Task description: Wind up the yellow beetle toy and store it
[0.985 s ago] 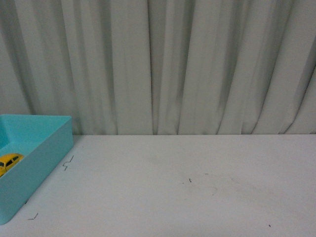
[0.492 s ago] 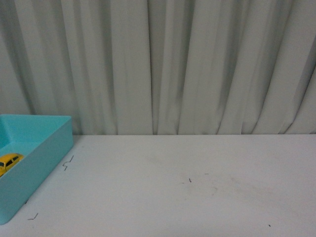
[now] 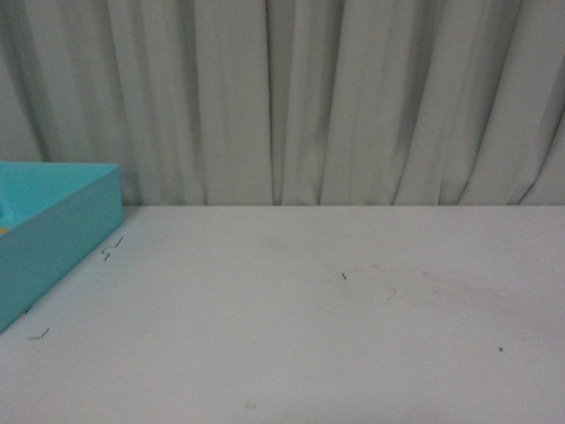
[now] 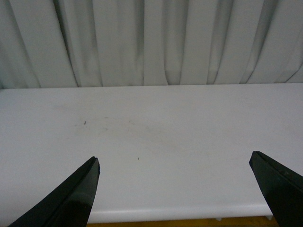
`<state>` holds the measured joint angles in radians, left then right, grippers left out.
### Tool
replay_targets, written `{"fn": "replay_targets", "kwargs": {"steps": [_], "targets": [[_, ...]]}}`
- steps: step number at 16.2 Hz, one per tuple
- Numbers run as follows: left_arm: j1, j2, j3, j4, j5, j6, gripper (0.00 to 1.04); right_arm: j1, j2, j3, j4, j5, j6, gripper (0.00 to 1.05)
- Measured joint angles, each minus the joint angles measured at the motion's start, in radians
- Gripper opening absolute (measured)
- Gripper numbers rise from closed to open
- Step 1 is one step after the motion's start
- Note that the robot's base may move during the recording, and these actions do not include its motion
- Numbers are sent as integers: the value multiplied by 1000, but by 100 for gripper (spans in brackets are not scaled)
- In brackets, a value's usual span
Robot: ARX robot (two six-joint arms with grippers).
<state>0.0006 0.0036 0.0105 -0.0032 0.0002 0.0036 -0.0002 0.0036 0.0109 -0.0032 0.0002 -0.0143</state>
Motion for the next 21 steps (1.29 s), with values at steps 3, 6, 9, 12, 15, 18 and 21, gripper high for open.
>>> {"fn": "replay_targets", "kwargs": {"steps": [3, 6, 9, 12, 15, 18, 21], "targets": [[0, 0, 0, 0, 0, -1, 98, 0, 0, 0, 0, 0, 0, 98], [0, 0, 0, 0, 0, -2, 98, 0, 0, 0, 1, 0, 1, 98], [0, 0, 0, 0, 0, -3, 98, 0, 0, 0, 0, 1, 2, 98], [0, 0, 0, 0, -1, -3, 98, 0, 0, 0, 0, 0, 3, 98], [0, 0, 0, 0, -1, -3, 98, 0, 0, 0, 0, 0, 3, 98], [0, 0, 0, 0, -1, -3, 98, 0, 0, 0, -1, 0, 4, 98], [0, 0, 0, -4, -1, -3, 98, 0, 0, 0, -4, 0, 4, 98]]}}
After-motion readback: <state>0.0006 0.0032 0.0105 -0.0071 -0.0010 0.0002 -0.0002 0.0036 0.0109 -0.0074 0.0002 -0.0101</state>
